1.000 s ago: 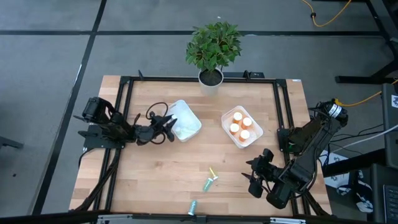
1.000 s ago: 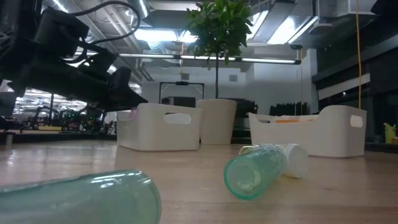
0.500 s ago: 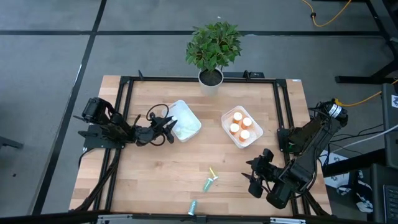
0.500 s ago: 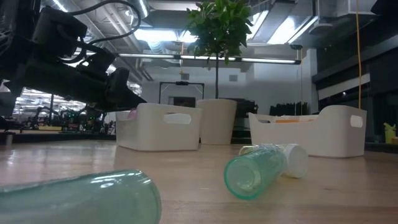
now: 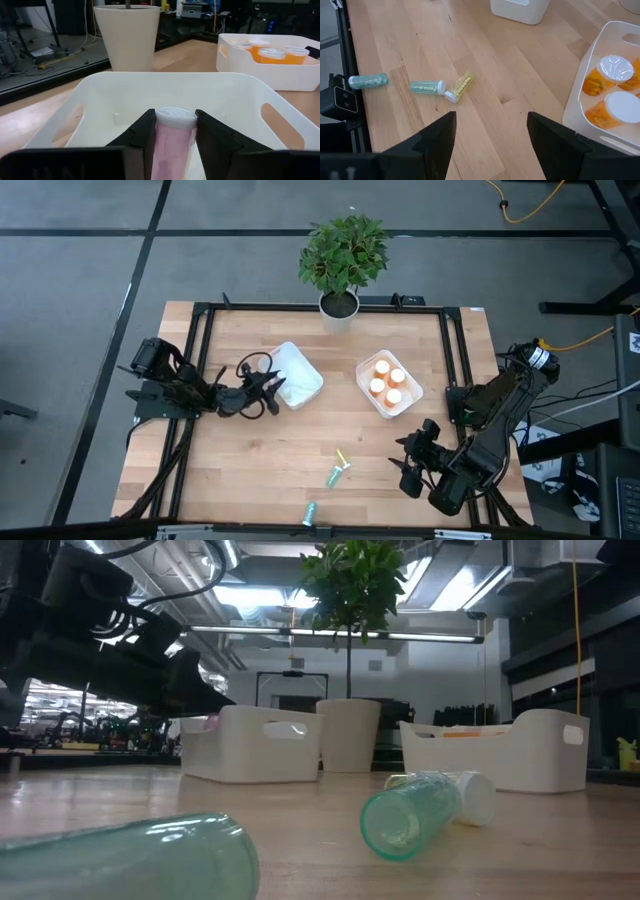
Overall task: Pick and place medicine bottles into bin by pill shape (circle, oval)
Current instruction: Put the pink pill bottle into the left white bin, then put the bottom blue pill bottle into the left white bin
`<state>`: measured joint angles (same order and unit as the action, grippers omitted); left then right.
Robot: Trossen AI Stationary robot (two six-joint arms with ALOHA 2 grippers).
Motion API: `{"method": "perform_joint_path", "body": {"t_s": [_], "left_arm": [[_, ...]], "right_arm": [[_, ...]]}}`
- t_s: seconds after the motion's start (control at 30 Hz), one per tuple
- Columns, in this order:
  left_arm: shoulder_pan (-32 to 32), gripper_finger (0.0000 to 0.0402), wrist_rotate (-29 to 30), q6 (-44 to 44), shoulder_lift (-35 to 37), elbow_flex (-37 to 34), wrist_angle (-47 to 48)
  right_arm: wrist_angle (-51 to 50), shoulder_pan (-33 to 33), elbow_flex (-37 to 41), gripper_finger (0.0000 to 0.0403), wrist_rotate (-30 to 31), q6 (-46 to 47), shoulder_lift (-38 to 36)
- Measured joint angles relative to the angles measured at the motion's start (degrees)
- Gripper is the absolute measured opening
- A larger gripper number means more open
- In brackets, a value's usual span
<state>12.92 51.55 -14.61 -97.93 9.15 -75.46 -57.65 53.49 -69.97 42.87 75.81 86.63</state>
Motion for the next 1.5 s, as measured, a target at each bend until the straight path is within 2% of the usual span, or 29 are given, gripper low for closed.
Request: {"method": "perform_joint_path", "body": {"t_s": [0.43, 0.8, 0.93, 1.03, 1.17, 1.33, 1.43, 1.5], "left_arm": [[0.0, 0.015, 0.0, -0.2, 0.0, 0.0, 0.0], [0.0, 0.0152, 0.0, -0.2, 0.0, 0.0, -0.1], [0.0, 0.0153, -0.3, 0.2, 0.1, 0.0, -5.0], [0.1, 0.0153, -3.4, 3.5, 0.6, 0.3, -11.2], [1.6, 0.0153, -11.8, 6.8, 2.0, 3.6, -13.5], [6.8, 0.0152, -20.7, 10.7, 2.1, 12.7, -5.7], [10.8, 0.0148, -22.8, 12.3, 2.1, 19.8, 5.4], [13.2, 0.0147, -23.1, 11.9, 2.1, 24.7, 16.0]], "right_arm": [[0.0, 0.0, 0.0, 0.0245, 0.0, 0.1, 0.0], [0.0, 0.0, 0.0, 0.0245, 0.0, 0.2, 0.0], [0.0, 0.0, 0.0, 0.0245, 0.0, 0.2, 0.0], [0.0, 0.0, 0.0, 0.0245, 0.0, 0.2, 0.0], [0.0, 0.0, 0.0, 0.0245, 0.0, 0.1, 0.0], [0.0, 0.0, 0.0, 0.0245, 0.0, 0.1, 0.0], [0.0, 0.0, 0.0, 0.0245, 0.0, 0.1, 0.0], [0.0, 0.0, 0.0, 0.0245, 0.0, 0.1, 0.0]]}}
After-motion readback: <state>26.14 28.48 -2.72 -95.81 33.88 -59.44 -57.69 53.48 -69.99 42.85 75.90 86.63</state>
